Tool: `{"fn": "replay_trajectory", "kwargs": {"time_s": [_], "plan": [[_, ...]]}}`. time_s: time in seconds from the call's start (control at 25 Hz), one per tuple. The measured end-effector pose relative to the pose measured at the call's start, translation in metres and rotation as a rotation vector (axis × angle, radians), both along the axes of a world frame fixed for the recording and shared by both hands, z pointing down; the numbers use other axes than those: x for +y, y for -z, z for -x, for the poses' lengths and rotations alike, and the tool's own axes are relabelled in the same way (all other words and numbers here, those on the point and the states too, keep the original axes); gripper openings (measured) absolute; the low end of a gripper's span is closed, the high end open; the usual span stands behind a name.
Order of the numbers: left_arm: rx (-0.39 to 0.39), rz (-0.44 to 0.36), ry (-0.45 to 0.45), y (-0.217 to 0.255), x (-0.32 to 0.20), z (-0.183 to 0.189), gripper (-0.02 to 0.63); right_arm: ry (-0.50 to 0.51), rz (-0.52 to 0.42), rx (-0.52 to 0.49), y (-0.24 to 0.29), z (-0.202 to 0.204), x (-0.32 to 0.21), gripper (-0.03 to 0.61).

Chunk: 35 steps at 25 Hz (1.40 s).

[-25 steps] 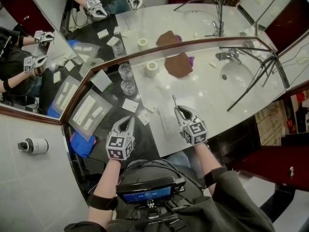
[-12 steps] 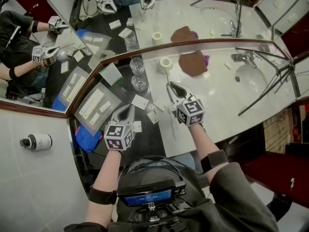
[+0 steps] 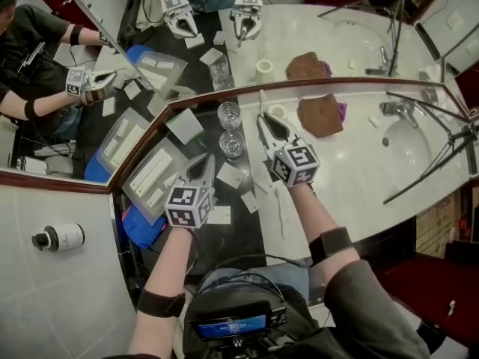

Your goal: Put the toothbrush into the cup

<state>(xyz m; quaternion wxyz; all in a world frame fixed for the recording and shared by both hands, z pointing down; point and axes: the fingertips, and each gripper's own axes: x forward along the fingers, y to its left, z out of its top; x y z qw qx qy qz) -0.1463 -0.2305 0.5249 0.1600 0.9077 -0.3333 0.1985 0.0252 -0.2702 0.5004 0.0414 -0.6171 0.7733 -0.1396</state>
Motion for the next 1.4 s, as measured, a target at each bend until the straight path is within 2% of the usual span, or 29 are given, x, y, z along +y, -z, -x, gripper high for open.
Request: {"fn": "replay_trajectory", "kwargs": {"time_s": [0.6, 1.16, 1.4], "plan": [[0.015, -0.01, 0.035, -0.035, -0.07, -0.018, 0.003, 0.079, -0.064, 0.026, -0.009, 0.029, -0.09, 0.061], [0.005, 0.009, 0.042, -0.054, -0.082, -0.022, 0.002, 0.107, -0.046, 0.009, -0.03, 0.034, -0.107, 0.061], [-0.003, 0.022, 0.041, -0.061, -0.082, -0.022, 0.002, 0.126, -0.002, 0.029, -0.047, 0.036, -0.107, 0.061]]}}
